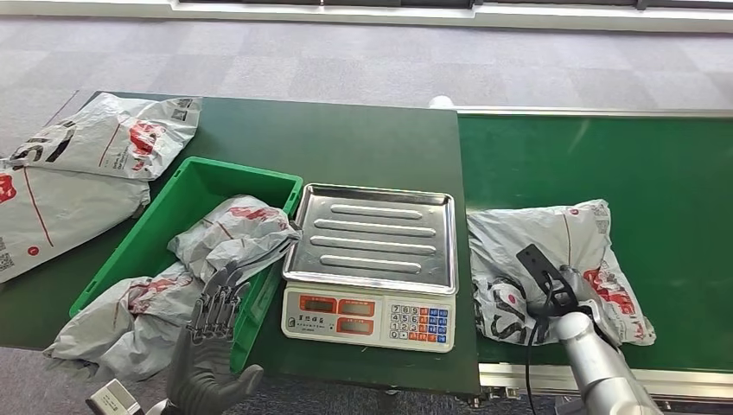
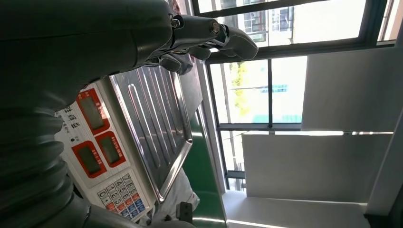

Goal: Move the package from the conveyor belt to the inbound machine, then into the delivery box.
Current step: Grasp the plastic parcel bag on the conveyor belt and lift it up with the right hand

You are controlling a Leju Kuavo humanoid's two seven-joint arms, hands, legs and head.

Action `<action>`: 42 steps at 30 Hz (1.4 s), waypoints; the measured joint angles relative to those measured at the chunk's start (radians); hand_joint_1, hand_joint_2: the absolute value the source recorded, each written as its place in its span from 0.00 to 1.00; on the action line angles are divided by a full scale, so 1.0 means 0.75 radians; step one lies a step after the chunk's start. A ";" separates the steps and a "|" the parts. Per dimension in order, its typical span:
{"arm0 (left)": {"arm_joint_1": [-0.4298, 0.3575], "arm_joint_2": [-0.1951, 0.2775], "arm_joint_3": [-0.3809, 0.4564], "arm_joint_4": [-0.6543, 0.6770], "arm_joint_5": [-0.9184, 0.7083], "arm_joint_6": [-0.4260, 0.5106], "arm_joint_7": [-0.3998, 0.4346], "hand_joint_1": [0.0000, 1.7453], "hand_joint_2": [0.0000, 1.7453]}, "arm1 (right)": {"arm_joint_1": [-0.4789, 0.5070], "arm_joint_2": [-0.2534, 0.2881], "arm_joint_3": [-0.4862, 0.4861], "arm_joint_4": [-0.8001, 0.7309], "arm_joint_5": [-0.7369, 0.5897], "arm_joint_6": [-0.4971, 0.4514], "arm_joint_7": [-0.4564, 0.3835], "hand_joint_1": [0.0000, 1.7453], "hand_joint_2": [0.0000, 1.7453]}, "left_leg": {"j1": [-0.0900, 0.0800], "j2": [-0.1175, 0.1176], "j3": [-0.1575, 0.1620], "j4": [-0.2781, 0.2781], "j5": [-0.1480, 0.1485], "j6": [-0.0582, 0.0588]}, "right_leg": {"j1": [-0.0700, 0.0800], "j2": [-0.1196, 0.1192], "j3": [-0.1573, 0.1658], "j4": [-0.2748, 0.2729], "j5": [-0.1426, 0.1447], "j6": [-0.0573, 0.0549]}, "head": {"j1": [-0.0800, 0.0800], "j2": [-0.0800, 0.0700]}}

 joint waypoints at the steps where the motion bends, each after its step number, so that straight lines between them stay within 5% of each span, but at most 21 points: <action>1: -0.002 0.000 0.000 0.003 -0.001 -0.006 0.002 0.00 1.00 | -0.009 -0.003 -0.001 0.020 0.003 0.016 0.002 0.82 1.00 | 0.000 0.000 0.001 0.000 -0.001 0.001 | 0.000 0.000 0.001 0.000 -0.001 0.001 | 0.000 0.000; 2: -0.004 0.000 -0.001 0.007 -0.002 -0.011 0.003 0.00 1.00 | -0.017 -0.005 -0.001 0.038 0.006 0.029 0.002 0.99 1.00 | 0.000 0.000 0.003 0.000 -0.001 0.001 | 0.000 0.000 0.003 0.000 -0.001 0.001 | 0.000 0.000; 14: -0.020 0.001 -0.019 0.032 -0.005 -0.017 0.011 0.00 1.00 | -0.071 -0.040 -0.001 0.118 0.062 0.069 0.026 1.00 1.00 | 0.000 -0.002 0.009 0.003 -0.003 0.004 | 0.000 -0.002 0.014 -0.002 -0.003 0.004 | 0.000 0.000; 23: -0.011 -0.008 -0.019 0.024 -0.018 -0.019 0.023 0.00 1.00 | -0.038 -0.029 -0.029 0.063 -0.029 -0.293 -0.088 1.00 1.00 | -0.001 -0.011 0.001 0.003 -0.001 0.005 | -0.001 -0.013 0.012 -0.002 -0.002 0.005 | 0.000 0.000; 32: 0.005 -0.043 -0.018 0.020 -0.039 -0.002 0.005 0.00 1.00 | 0.235 0.088 -0.213 -0.678 -0.560 -0.857 -0.539 1.00 1.00 | -0.001 -0.013 -0.005 0.003 -0.002 0.004 | 0.000 -0.014 0.005 -0.002 -0.004 0.004 | 0.000 0.000; 36: 0.006 -0.047 -0.019 0.020 -0.044 0.051 -0.025 0.00 1.00 | 0.334 0.169 -0.201 -1.052 -0.630 -0.909 -0.751 1.00 1.00 | 0.000 -0.008 -0.007 0.001 -0.004 0.002 | 0.000 -0.009 0.003 -0.002 -0.004 0.003 | 0.000 0.000; 42: 0.006 -0.046 -0.019 0.020 -0.042 0.070 -0.047 0.00 1.00 | 0.378 0.224 -0.076 -1.344 -0.568 -0.910 -0.745 1.00 1.00 | 0.001 -0.005 -0.005 0.001 -0.003 0.002 | 0.001 -0.008 0.003 -0.002 -0.004 0.002 | 0.000 0.000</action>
